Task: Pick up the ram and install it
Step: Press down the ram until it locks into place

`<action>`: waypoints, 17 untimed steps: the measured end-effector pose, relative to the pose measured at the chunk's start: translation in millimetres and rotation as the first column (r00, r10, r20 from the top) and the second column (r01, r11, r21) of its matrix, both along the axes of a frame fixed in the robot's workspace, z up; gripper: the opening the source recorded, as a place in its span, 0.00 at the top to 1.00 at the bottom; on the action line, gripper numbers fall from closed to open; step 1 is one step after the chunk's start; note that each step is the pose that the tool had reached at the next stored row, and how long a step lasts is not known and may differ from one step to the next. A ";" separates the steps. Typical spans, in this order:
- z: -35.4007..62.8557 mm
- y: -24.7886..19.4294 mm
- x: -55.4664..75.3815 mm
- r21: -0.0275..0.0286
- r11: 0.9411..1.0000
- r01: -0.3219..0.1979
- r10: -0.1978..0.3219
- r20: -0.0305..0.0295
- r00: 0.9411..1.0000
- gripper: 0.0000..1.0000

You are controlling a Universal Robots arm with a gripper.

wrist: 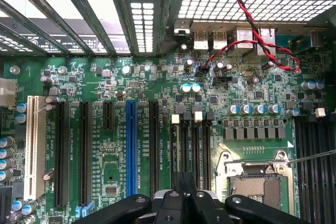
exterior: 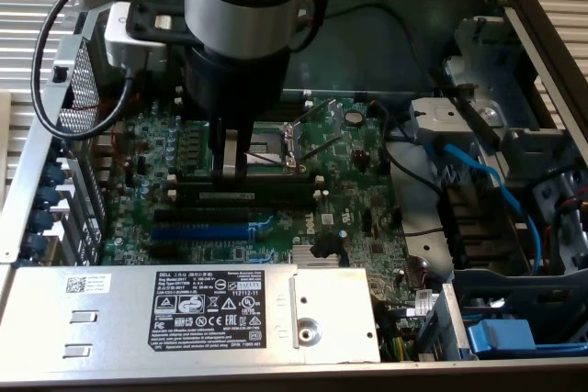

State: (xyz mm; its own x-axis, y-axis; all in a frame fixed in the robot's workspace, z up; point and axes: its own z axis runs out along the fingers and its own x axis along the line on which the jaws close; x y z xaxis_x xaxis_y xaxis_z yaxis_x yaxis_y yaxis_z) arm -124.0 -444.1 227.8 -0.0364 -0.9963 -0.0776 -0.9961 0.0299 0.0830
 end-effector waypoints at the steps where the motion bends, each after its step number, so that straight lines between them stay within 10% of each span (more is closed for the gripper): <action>1: -0.5 0.1 0.0 0.000 1.000 0.000 0.000 0.000 1.000 0.90; 17: 15.9 0.0 0.0 0.000 1.000 0.000 0.000 0.000 1.000 0.90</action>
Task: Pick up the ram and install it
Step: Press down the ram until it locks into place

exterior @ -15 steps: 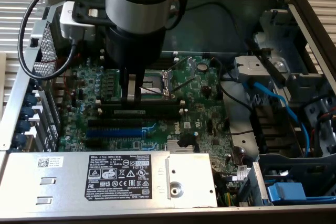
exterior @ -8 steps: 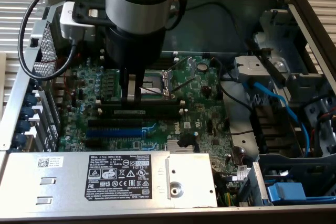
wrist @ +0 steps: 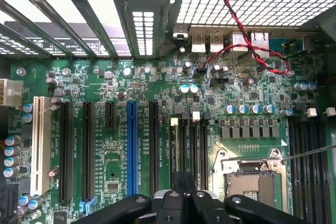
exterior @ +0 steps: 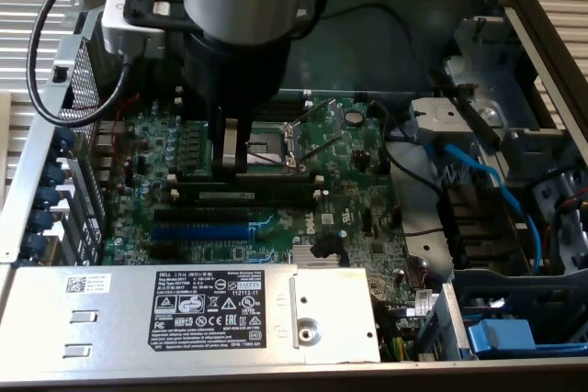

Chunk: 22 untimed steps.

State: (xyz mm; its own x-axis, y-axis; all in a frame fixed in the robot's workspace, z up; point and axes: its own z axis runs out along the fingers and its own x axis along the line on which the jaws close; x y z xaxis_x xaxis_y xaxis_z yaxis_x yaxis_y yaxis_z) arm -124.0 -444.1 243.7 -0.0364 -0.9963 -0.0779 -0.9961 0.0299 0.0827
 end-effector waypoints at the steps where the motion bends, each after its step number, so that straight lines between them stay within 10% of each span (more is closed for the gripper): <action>1: 3.1 0.0 0.0 0.000 1.000 0.000 0.000 0.000 1.000 0.90; 22: 14.4 0.0 0.0 0.000 1.000 0.008 -0.008 0.000 1.000 0.90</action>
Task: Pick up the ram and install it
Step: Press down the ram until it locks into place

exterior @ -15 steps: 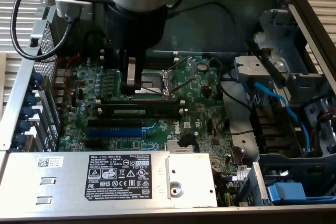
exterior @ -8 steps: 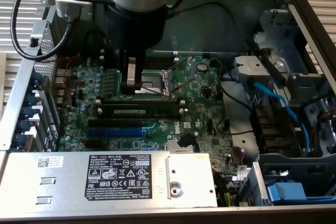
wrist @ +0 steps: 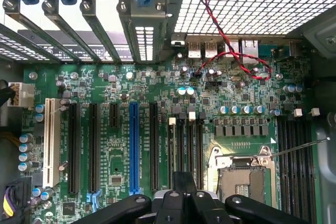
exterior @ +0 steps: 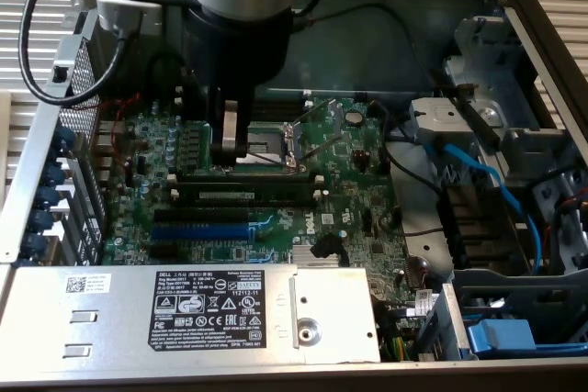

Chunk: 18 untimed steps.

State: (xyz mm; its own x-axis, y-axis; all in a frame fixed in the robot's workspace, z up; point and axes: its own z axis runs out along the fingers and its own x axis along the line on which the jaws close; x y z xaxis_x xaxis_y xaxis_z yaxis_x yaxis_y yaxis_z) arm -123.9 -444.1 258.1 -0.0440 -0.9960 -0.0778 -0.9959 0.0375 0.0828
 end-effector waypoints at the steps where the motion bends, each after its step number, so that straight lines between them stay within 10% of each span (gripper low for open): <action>1: 0.0 0.0 0.0 0.000 1.000 0.011 -0.011 0.000 1.000 0.90; 8: 0.0 0.0 0.0 0.000 0.992 0.126 -0.126 0.000 0.992 0.90; 18: 0.0 0.0 0.0 0.000 0.965 0.261 -0.261 0.000 0.965 0.90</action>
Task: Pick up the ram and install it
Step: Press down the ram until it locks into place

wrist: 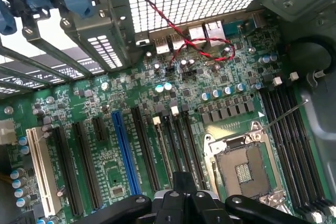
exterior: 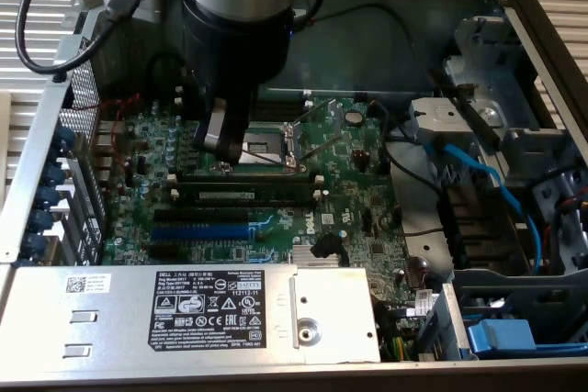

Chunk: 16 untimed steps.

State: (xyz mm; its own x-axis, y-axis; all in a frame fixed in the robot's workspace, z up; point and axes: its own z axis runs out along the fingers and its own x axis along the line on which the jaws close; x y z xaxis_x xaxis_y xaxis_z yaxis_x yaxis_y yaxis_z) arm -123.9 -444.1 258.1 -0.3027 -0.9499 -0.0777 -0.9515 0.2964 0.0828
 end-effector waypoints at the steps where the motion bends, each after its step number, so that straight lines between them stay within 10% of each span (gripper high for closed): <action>1: 0.0 0.0 0.0 0.000 1.000 0.011 -0.011 0.000 1.000 0.90; 16: -0.6 0.1 0.8 0.000 0.991 0.132 -0.132 -0.001 0.991 0.90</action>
State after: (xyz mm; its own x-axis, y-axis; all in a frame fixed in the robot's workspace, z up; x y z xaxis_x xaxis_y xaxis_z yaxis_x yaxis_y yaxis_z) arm -123.1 -444.0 257.5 -0.4256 -0.9016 -0.0775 -0.9039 0.4195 0.0836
